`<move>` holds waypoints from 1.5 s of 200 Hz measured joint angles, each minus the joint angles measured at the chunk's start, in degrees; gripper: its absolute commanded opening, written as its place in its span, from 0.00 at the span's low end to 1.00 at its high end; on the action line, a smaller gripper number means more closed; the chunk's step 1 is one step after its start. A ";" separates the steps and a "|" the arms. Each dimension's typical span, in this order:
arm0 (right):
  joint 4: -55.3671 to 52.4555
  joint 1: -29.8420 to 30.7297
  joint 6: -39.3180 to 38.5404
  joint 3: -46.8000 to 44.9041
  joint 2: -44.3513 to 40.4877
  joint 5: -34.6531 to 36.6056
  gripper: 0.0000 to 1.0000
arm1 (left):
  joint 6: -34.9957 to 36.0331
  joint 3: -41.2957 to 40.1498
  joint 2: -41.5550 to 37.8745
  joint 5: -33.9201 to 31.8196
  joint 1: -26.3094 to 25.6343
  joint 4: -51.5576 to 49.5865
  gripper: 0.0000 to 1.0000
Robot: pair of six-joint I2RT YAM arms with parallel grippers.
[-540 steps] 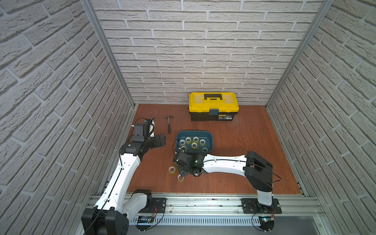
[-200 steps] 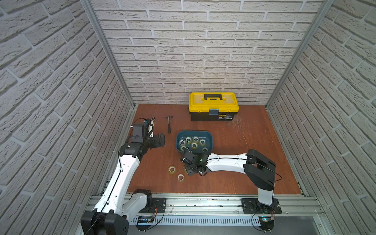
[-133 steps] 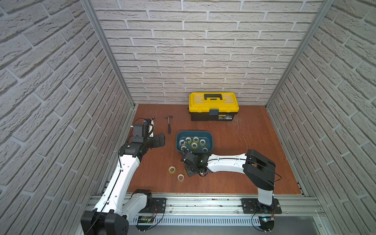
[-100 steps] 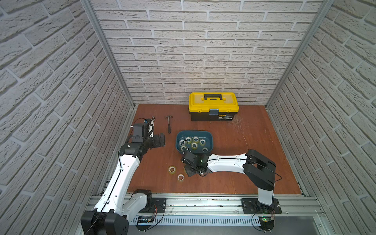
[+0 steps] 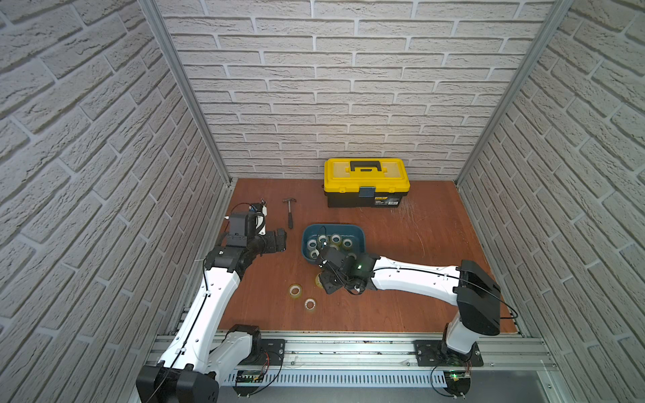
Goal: Put the transparent tape into the storage box
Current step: Pick up the tape at the center of the board, then place the tape in the storage box.
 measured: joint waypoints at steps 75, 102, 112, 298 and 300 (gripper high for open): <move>-4.90 -13.03 -7.08 13.05 2.62 0.52 0.04 | 2.56 3.63 6.45 0.11 -1.05 4.11 0.98; -5.38 -17.84 -8.70 15.37 9.18 -0.22 0.03 | 3.06 3.63 7.26 -0.15 -1.70 4.11 0.98; -5.68 -19.26 -9.27 15.69 11.54 -0.61 0.03 | 3.21 3.63 6.75 -0.39 -1.79 4.15 0.98; -7.17 -25.09 -11.54 17.62 20.24 -0.55 0.41 | 4.07 3.10 5.03 -0.59 -1.99 4.79 0.98; -7.19 -25.11 -11.54 17.62 20.22 -0.55 0.41 | 4.07 3.10 5.03 -0.59 -1.99 4.79 0.98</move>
